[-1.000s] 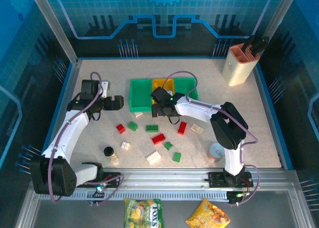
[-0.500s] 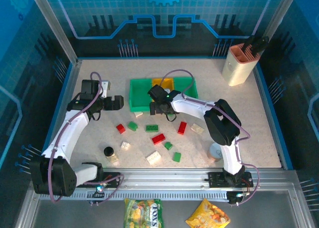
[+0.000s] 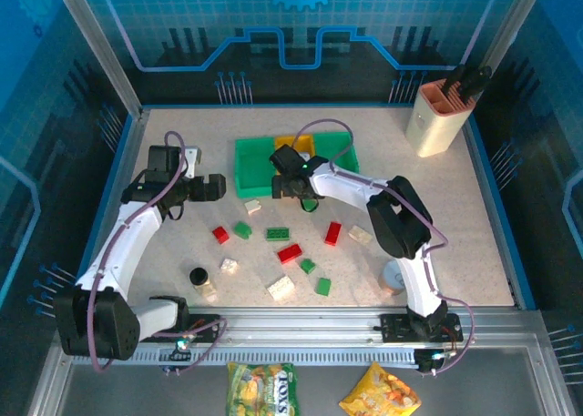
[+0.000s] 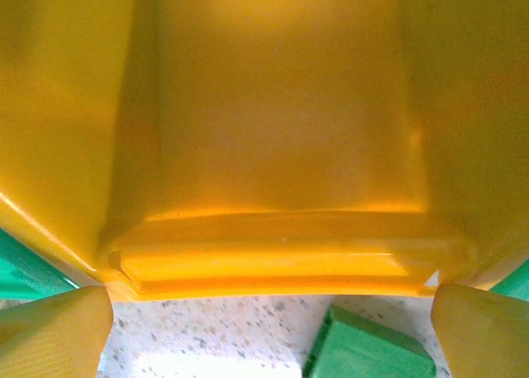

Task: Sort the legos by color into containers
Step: Move the container to the top-center of the table.

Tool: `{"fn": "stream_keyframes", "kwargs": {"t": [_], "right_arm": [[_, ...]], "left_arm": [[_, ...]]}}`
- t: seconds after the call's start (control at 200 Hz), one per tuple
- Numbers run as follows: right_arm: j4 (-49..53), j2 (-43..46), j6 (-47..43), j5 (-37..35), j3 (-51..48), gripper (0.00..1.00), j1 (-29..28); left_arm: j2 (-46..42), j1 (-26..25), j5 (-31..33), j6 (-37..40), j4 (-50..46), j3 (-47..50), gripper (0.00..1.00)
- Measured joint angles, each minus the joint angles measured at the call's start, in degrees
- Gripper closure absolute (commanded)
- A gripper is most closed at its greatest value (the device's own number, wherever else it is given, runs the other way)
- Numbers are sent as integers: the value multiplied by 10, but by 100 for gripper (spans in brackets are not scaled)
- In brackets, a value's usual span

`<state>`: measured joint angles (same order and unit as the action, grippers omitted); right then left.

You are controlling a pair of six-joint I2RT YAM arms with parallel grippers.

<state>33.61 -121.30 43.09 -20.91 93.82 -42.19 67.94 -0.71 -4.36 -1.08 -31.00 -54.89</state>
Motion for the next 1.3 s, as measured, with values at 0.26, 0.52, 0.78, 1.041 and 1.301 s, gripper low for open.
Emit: {"fn": "stream_keyframes", "kwargs": {"t": [0.26,0.52,0.78,1.041,1.301], "right_arm": [[5,-22,28,-14,39,0,3],[7,-25,38,-16,44,1,6],[10,-4,15,-15,9,9,6],[11,44,22,-11,-61,22,7],[-5,46,41,8,-99,32,14]], "left_arm": [[-6,0,0,0,0,4,1],[-6,0,0,0,0,4,1],[-9,0,0,0,0,4,1],[-9,0,0,0,0,4,1],[-9,0,0,0,0,4,1]]}}
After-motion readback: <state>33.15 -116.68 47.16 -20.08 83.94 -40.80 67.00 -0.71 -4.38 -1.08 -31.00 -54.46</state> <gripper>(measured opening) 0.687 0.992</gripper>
